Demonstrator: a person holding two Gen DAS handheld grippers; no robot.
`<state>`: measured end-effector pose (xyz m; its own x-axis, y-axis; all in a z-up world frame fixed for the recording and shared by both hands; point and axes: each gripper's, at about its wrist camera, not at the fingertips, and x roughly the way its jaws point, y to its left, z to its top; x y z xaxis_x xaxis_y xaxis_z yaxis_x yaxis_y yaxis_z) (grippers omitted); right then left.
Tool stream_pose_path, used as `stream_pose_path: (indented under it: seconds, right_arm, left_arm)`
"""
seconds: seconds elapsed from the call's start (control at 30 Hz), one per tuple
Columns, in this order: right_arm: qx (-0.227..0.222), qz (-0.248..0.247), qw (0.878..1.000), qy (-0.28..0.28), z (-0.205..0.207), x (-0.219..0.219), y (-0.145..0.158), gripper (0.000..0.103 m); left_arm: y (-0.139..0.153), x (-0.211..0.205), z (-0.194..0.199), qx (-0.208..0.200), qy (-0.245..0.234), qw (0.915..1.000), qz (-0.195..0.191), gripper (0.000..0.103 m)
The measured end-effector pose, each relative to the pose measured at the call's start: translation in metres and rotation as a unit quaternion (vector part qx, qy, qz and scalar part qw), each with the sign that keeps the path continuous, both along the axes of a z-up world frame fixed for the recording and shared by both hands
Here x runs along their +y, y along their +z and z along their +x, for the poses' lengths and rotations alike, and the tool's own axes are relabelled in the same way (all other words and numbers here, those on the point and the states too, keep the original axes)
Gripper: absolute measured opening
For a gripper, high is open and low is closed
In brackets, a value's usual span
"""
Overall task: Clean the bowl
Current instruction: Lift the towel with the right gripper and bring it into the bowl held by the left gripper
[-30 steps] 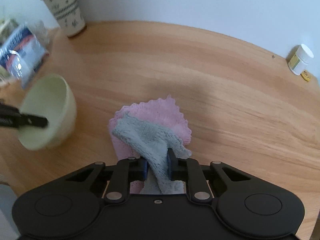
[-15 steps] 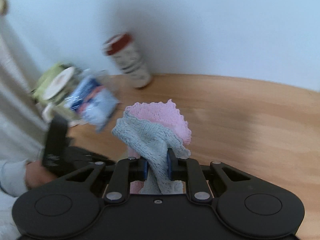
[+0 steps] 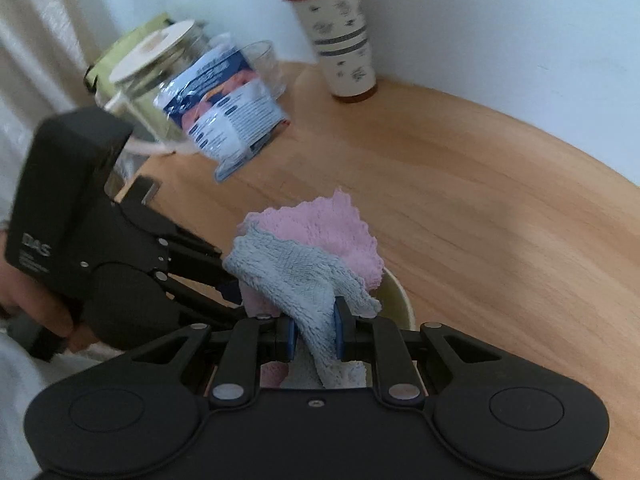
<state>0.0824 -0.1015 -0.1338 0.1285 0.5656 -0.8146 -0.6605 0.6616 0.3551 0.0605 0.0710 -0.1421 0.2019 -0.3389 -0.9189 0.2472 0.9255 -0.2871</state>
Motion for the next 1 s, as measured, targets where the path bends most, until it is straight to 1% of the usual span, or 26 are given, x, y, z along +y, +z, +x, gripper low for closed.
stream_pose_path:
  seconds: [0.13,0.23,0.33,0.53,0.63,0.77,0.87,1.0]
  right_arm:
    - [0.01,0.002,1.0,0.022,0.003,0.007,-0.006,0.018]
    - [0.026,0.006,0.999,0.035,0.009,0.014,-0.013,0.018]
    - [0.029,0.002,0.998,0.048,0.011,0.018,-0.018,0.018]
    - [0.043,0.005,0.998,0.056,0.017,0.022,-0.03,0.018]
    - [0.045,-0.005,0.997,0.058,0.017,0.025,-0.036,0.018]
    - [0.055,-0.012,0.996,0.065,0.021,0.024,-0.04,0.018]
    - [0.053,-0.022,0.996,0.067,0.021,0.025,-0.041,0.017]
    - [0.051,-0.045,0.995,0.068,0.02,0.027,-0.044,0.016]
  left_arm:
    - [0.003,-0.001,-0.004,-0.007,-0.013,0.9999,0.003,0.018]
    - [0.005,-0.001,-0.007,-0.013,-0.024,0.9996,0.005,0.018]
    - [0.005,-0.004,-0.008,-0.016,-0.032,0.9993,0.009,0.018]
    - [0.004,-0.006,-0.007,-0.011,-0.042,0.9989,0.015,0.019]
    - [0.004,-0.007,-0.007,-0.011,-0.047,0.9987,0.02,0.019]
    - [0.004,-0.007,-0.008,-0.014,-0.042,0.9989,0.016,0.019]
    - [0.004,-0.012,-0.006,-0.017,-0.044,0.9988,0.014,0.021]
    - [0.004,-0.012,-0.008,-0.022,-0.048,0.9985,0.015,0.021]
